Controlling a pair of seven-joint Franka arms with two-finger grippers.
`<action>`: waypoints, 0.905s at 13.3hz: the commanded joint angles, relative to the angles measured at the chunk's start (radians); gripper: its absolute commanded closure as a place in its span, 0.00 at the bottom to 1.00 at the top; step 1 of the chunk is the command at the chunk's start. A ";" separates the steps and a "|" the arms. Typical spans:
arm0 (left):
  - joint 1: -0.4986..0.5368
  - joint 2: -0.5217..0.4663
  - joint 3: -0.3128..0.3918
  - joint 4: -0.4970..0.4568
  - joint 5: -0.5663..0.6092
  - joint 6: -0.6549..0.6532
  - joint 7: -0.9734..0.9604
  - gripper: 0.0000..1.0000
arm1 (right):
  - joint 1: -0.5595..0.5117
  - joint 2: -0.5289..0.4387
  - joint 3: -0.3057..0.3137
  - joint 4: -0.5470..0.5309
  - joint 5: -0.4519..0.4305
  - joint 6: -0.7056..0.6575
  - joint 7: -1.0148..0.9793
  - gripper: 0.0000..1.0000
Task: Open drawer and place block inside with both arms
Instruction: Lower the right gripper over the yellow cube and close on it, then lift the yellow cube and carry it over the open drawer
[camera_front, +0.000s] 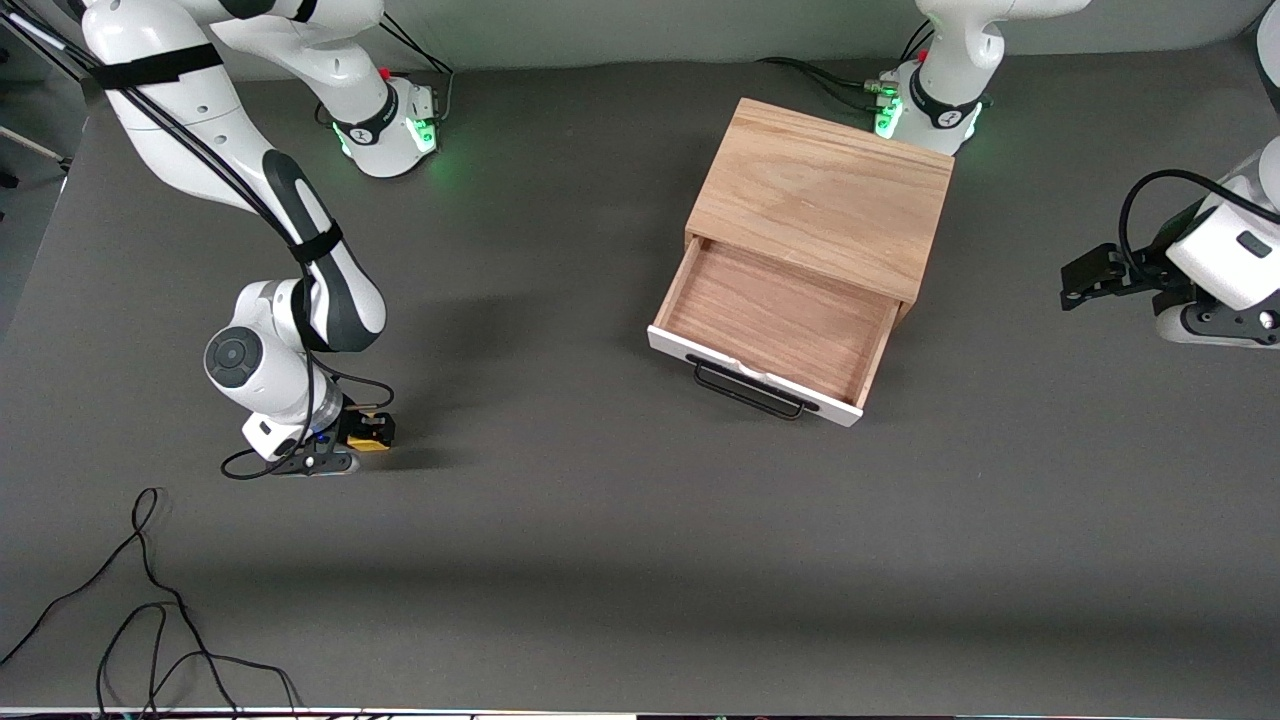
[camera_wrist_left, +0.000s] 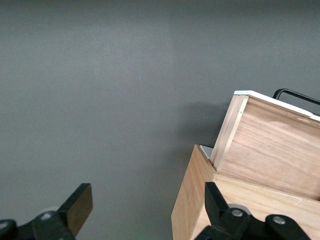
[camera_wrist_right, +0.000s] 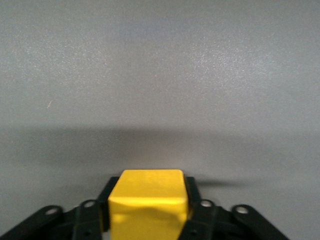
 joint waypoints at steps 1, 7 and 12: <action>0.009 -0.021 -0.006 -0.023 0.011 0.005 0.027 0.00 | 0.003 -0.009 0.003 -0.008 0.013 0.009 -0.005 0.63; 0.009 -0.018 -0.006 -0.023 0.011 0.004 0.027 0.00 | 0.035 -0.040 0.006 0.065 0.013 -0.096 0.006 0.74; 0.009 -0.017 -0.006 -0.023 0.011 0.007 0.027 0.00 | 0.035 -0.058 0.006 0.328 0.014 -0.470 0.012 0.74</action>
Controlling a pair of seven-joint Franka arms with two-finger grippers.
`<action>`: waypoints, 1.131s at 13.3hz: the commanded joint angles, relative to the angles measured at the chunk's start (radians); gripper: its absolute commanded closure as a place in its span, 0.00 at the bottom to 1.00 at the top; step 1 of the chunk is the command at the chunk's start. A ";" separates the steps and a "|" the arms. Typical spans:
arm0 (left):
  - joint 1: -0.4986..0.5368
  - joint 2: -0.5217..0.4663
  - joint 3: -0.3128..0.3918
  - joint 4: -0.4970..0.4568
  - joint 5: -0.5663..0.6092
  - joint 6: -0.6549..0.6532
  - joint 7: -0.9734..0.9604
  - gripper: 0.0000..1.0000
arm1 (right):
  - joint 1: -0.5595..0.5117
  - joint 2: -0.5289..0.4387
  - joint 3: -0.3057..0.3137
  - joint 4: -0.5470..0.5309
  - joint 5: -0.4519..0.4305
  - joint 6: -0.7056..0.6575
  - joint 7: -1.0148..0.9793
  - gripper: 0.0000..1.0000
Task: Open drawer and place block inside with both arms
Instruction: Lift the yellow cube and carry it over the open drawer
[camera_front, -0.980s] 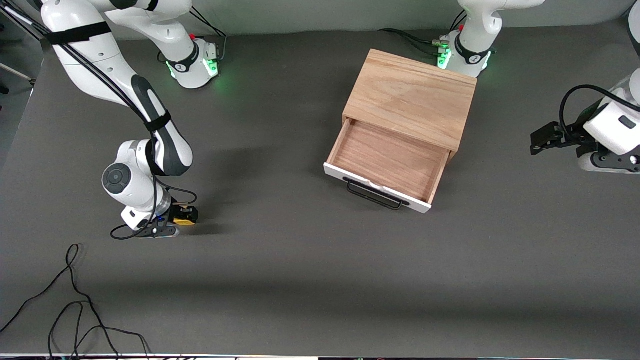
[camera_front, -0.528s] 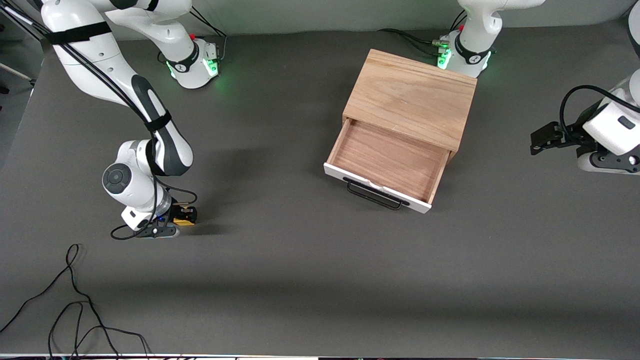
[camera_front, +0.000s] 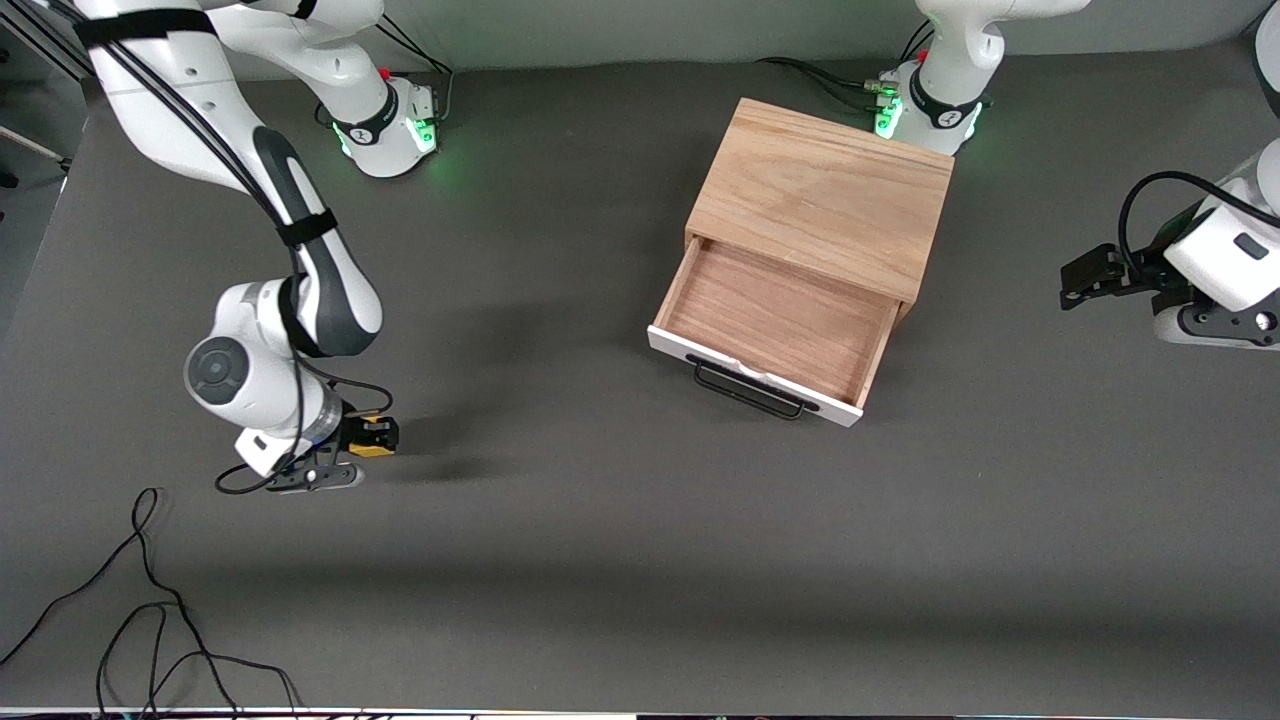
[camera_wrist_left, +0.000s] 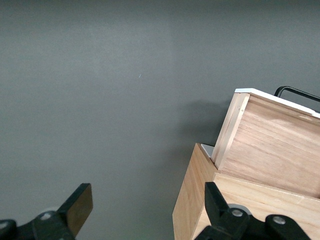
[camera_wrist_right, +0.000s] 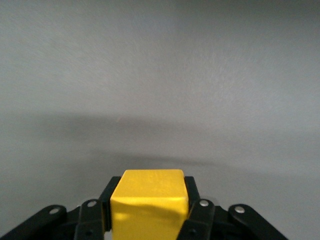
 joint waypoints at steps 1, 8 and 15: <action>0.008 -0.017 -0.006 -0.017 0.011 0.005 0.021 0.00 | 0.003 -0.008 -0.001 0.186 0.014 -0.228 0.023 0.74; 0.005 -0.015 -0.007 -0.017 0.011 0.005 0.021 0.00 | 0.143 0.004 0.003 0.607 0.021 -0.638 0.344 0.74; 0.003 -0.015 -0.007 -0.015 0.009 0.010 0.021 0.00 | 0.383 0.084 0.010 0.800 0.068 -0.632 0.801 0.74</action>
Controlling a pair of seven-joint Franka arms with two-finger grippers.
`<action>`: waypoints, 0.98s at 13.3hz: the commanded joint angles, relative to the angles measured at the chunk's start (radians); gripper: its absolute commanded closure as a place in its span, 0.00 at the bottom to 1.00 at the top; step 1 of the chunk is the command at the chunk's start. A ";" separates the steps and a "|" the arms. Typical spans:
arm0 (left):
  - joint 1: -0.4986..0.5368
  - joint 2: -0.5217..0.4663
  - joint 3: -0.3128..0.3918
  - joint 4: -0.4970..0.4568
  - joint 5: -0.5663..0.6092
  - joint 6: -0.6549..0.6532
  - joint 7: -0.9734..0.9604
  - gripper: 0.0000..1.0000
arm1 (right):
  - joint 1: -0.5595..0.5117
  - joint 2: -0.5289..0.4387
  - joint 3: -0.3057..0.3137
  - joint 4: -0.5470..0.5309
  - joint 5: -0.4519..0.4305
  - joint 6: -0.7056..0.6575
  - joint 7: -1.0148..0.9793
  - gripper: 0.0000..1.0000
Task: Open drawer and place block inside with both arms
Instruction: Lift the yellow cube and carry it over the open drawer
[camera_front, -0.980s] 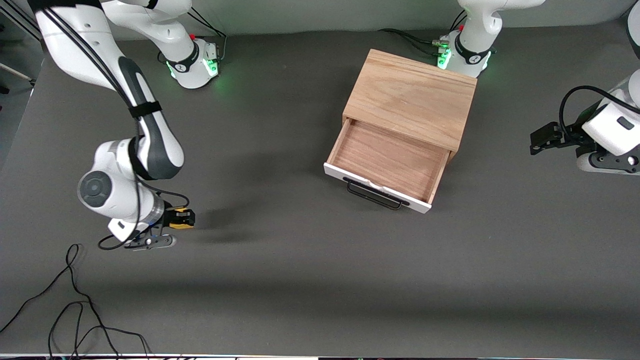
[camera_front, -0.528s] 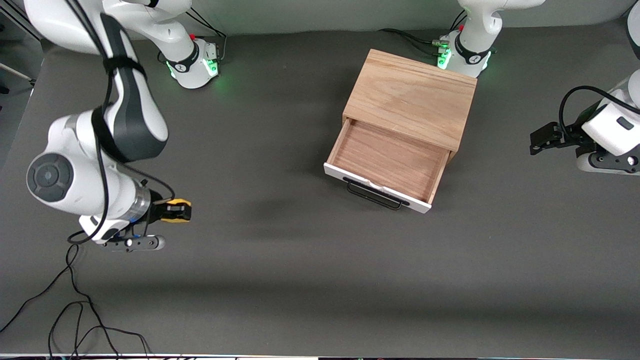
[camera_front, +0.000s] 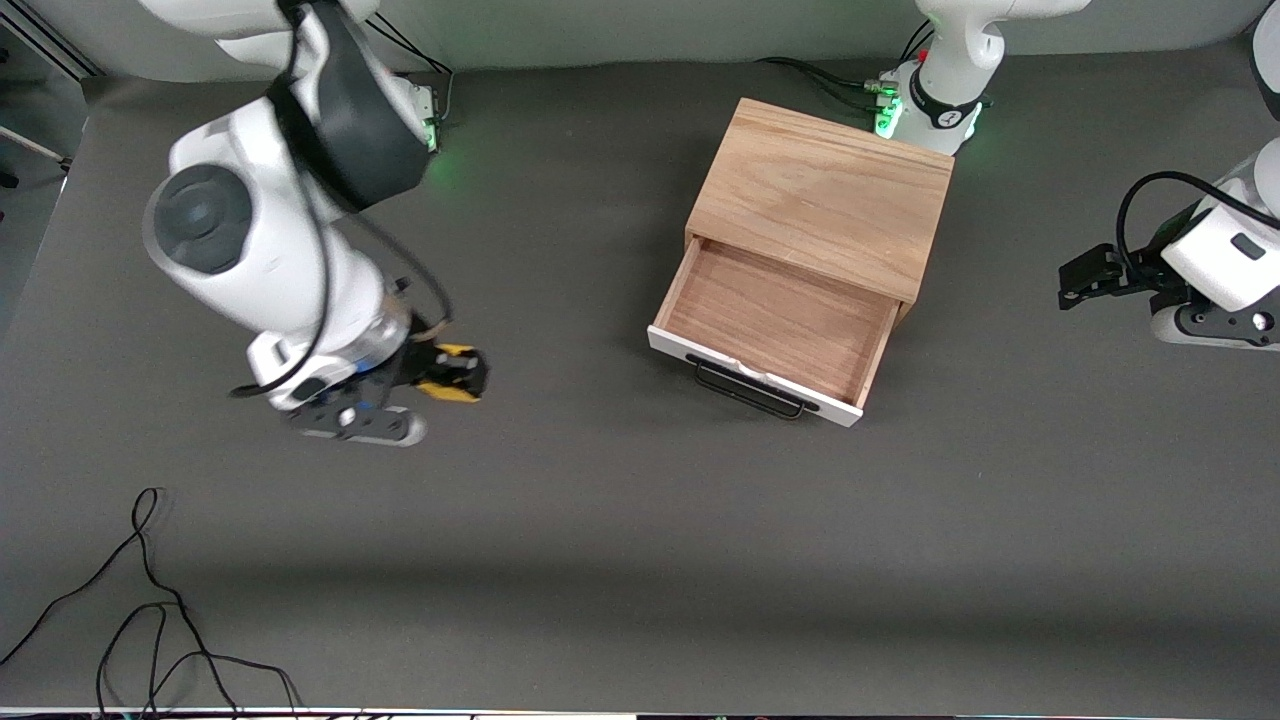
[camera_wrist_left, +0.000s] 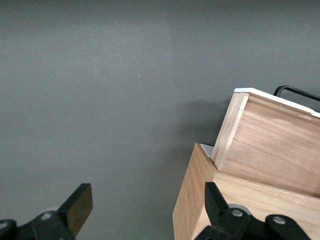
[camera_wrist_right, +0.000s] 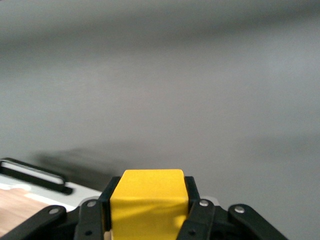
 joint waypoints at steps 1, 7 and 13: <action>0.005 -0.015 -0.004 -0.014 0.009 0.009 0.019 0.00 | 0.106 0.101 -0.011 0.126 0.015 0.007 0.181 0.74; 0.005 -0.014 -0.004 -0.014 0.011 0.012 0.019 0.00 | 0.261 0.191 0.018 0.130 0.014 0.185 0.404 0.74; 0.003 -0.014 -0.004 -0.014 0.011 0.010 0.019 0.00 | 0.376 0.306 0.018 0.127 -0.001 0.292 0.515 0.74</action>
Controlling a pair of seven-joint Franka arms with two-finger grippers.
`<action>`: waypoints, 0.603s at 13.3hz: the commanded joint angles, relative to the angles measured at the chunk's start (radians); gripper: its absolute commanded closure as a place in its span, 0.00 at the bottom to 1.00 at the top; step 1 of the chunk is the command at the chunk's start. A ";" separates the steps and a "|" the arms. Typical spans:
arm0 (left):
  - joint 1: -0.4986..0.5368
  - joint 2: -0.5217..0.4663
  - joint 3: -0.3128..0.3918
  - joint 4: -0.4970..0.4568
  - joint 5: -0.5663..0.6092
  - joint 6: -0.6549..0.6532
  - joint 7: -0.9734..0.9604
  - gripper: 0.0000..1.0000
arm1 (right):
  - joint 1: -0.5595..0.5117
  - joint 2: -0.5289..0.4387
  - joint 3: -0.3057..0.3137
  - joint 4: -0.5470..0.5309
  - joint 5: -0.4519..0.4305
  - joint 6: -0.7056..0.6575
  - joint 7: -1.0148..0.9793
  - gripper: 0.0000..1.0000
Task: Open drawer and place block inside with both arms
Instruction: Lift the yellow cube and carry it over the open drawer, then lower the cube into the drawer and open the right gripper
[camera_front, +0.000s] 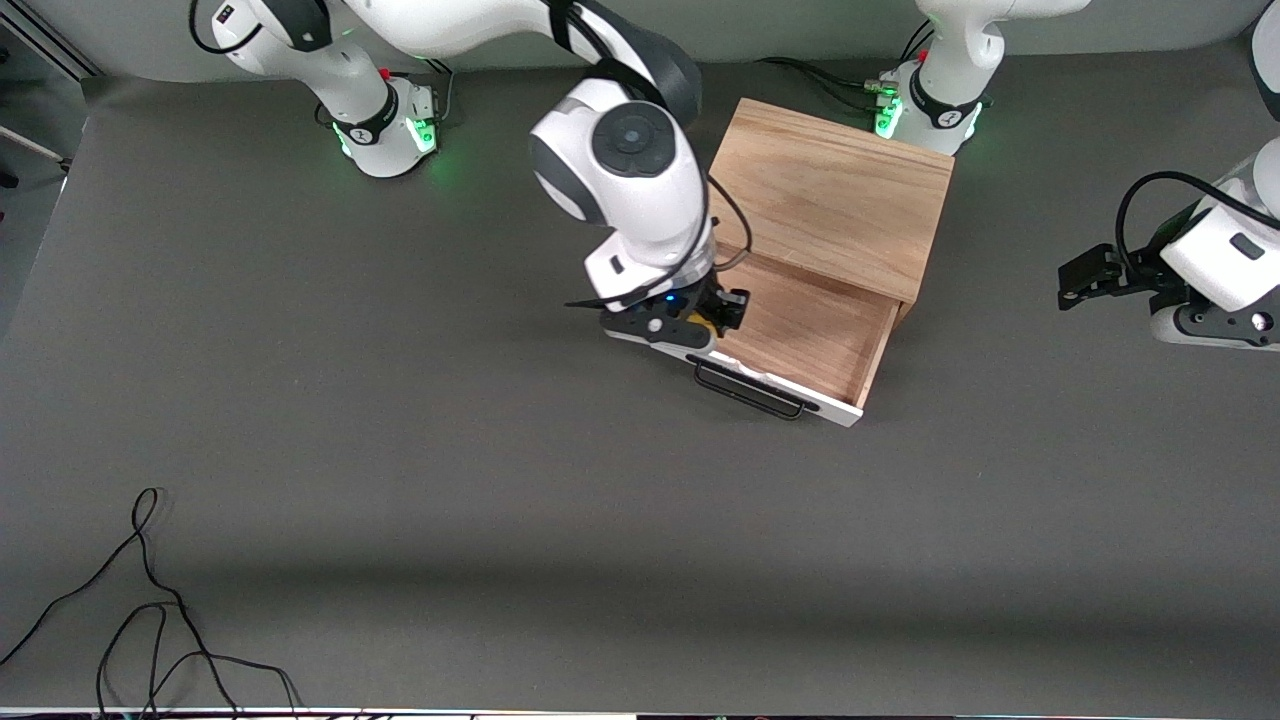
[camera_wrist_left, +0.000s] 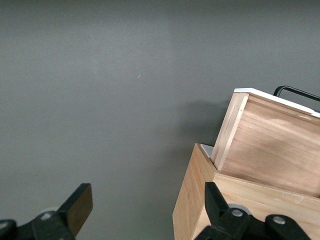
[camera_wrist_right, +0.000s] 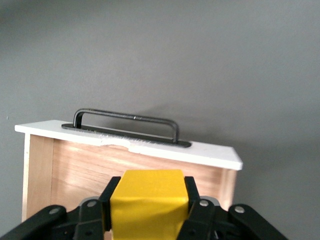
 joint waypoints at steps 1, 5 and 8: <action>0.005 -0.014 -0.004 -0.014 0.010 0.009 0.018 0.00 | 0.050 0.074 -0.008 0.047 -0.004 0.016 0.058 0.74; 0.002 -0.014 -0.004 -0.014 0.010 0.007 0.018 0.00 | 0.051 0.128 -0.005 0.048 0.000 0.041 0.099 0.74; 0.003 -0.014 -0.004 -0.016 0.010 0.006 0.018 0.00 | 0.068 0.159 -0.004 0.048 0.000 0.059 0.099 0.73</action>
